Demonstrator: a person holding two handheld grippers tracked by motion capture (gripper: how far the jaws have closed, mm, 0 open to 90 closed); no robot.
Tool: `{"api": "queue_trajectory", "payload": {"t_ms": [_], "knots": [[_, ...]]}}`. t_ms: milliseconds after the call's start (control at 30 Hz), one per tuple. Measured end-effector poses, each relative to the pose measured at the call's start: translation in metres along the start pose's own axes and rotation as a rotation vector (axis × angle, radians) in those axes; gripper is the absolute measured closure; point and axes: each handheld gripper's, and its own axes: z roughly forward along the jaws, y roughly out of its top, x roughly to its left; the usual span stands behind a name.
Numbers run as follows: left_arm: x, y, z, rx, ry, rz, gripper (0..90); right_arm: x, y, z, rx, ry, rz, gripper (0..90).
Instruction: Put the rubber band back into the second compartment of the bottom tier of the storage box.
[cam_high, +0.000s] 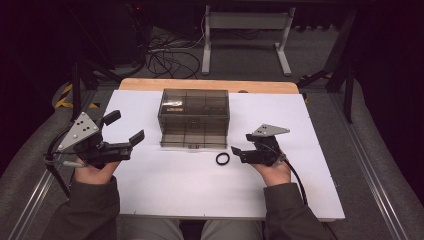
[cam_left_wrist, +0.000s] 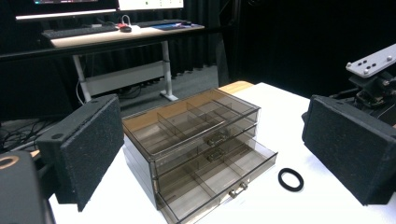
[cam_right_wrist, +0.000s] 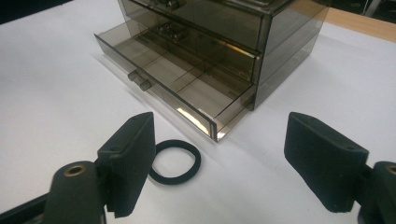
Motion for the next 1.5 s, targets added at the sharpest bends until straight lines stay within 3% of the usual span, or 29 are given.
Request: {"api": "queue_trajectory", "payload": {"t_ms": [700, 1133, 1500], "knots": [[0.001, -0.001, 0.001, 0.004, 0.001, -0.004, 6.3, 0.013, -0.01, 0.031, 0.092, 0.047, -0.055, 24.1], [0.002, -0.002, 0.001, 0.011, -0.004, -0.001, 6.4, 0.021, -0.018, 0.049, 0.173, 0.072, -0.098, 27.9], [0.002, -0.002, 0.001, 0.013, -0.001, -0.002, 6.6, 0.026, -0.021, 0.059, 0.192, 0.071, -0.123, 28.5]]}}
